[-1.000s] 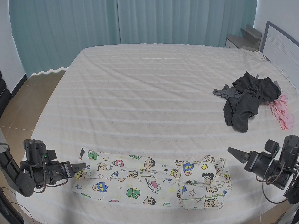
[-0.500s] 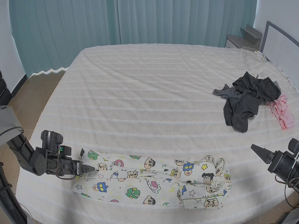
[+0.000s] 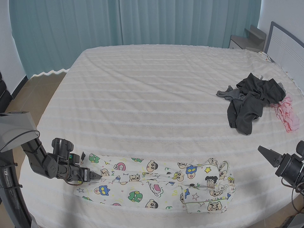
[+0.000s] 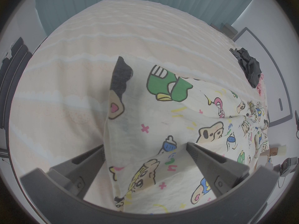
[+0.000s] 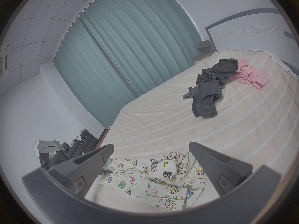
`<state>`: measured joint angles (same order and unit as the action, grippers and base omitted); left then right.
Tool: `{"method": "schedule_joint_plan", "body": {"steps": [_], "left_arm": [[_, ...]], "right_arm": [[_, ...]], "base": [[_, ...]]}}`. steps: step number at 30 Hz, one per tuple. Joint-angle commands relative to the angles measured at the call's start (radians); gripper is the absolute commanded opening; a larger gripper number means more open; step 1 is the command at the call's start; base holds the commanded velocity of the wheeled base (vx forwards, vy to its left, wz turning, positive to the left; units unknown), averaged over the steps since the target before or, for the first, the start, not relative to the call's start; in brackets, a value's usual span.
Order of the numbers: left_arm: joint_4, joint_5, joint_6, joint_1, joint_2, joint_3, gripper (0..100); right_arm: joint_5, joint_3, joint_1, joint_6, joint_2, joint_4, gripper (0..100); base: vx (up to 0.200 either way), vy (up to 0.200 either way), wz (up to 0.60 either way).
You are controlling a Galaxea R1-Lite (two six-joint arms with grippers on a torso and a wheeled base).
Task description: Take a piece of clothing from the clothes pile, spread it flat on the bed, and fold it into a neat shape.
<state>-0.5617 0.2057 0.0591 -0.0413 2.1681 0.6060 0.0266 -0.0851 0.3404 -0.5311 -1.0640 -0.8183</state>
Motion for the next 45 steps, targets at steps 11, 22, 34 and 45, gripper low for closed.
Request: {"method": "schedule_joint_plan", "body": {"steps": [11,22,34,45], "left_arm": [[-0.049,-0.005,0.068,-0.035,0.029,-0.031,0],[0.094,-0.006,0.059,0.020,-0.183,-0.029,0],[0.154,0.017,-0.058,0.230,-0.252,-0.023,0],[0.310,0.141,-0.114,0.457,-0.289,0.090,0]], "right_arm": [[-0.002,0.005,0.011,-0.001,-0.010,-0.001,100],[-0.002,0.005,0.011,-0.001,-0.007,-0.001,100],[-0.002,0.005,0.011,0.000,-0.007,-0.001,100],[-0.002,0.005,0.011,0.000,-0.007,-0.001,100]], "base": [[0.000,0.000,0.00],[0.000,0.000,0.00],[0.000,0.000,0.00],[0.000,0.000,0.00]]}}
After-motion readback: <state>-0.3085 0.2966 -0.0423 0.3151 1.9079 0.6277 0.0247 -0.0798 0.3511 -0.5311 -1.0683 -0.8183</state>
